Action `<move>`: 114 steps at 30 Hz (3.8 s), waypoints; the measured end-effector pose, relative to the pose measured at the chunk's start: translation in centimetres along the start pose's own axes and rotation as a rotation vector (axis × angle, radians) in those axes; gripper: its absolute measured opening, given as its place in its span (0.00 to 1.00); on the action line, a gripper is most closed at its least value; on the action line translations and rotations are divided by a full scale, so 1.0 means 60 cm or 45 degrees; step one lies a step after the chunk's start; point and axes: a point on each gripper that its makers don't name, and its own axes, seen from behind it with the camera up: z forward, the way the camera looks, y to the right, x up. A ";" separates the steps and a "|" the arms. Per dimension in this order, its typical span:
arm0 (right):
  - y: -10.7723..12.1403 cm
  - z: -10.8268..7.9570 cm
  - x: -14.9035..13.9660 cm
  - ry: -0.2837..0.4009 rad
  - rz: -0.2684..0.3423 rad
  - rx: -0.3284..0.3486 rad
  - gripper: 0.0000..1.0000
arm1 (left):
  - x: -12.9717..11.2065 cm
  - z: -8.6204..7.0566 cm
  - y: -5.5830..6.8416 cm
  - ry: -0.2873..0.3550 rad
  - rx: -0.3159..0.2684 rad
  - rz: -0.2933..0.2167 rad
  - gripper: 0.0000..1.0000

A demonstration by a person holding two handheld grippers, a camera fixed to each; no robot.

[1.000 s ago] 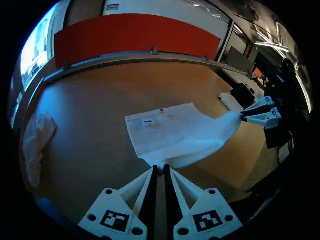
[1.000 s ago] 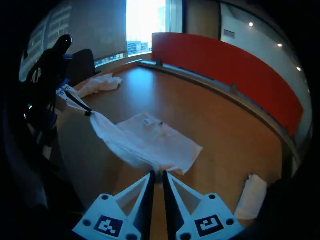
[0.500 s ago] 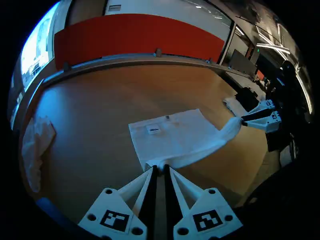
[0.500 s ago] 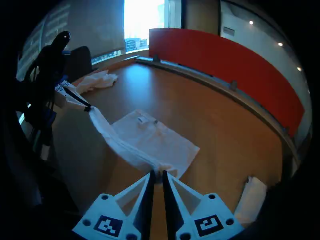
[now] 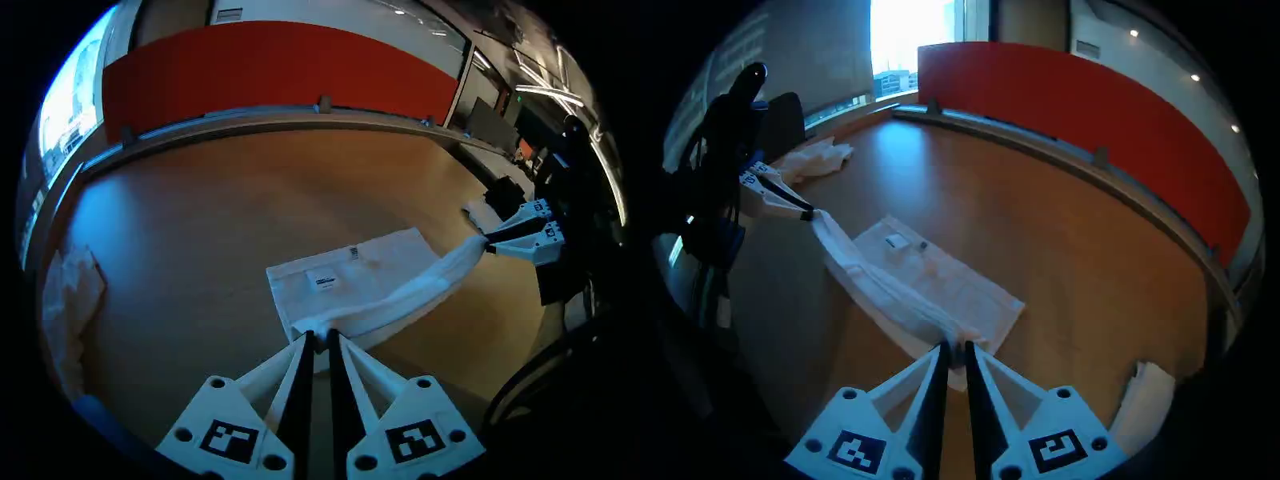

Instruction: Fold towel

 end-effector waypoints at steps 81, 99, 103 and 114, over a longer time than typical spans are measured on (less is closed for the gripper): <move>0.048 0.051 -0.081 -0.043 0.138 -0.218 0.87 | -0.094 0.034 -0.078 -0.019 0.254 -0.090 0.87; 0.024 0.066 -0.084 -0.058 0.066 -0.110 0.87 | -0.146 -0.022 -0.090 -0.034 0.327 -0.139 0.88; 0.019 0.071 -0.084 -0.066 0.037 -0.090 0.87 | -0.165 -0.041 -0.095 -0.042 0.350 -0.154 0.88; 0.013 0.083 -0.114 -0.121 -0.013 -0.043 0.84 | -0.193 -0.080 -0.103 -0.037 0.394 -0.221 0.88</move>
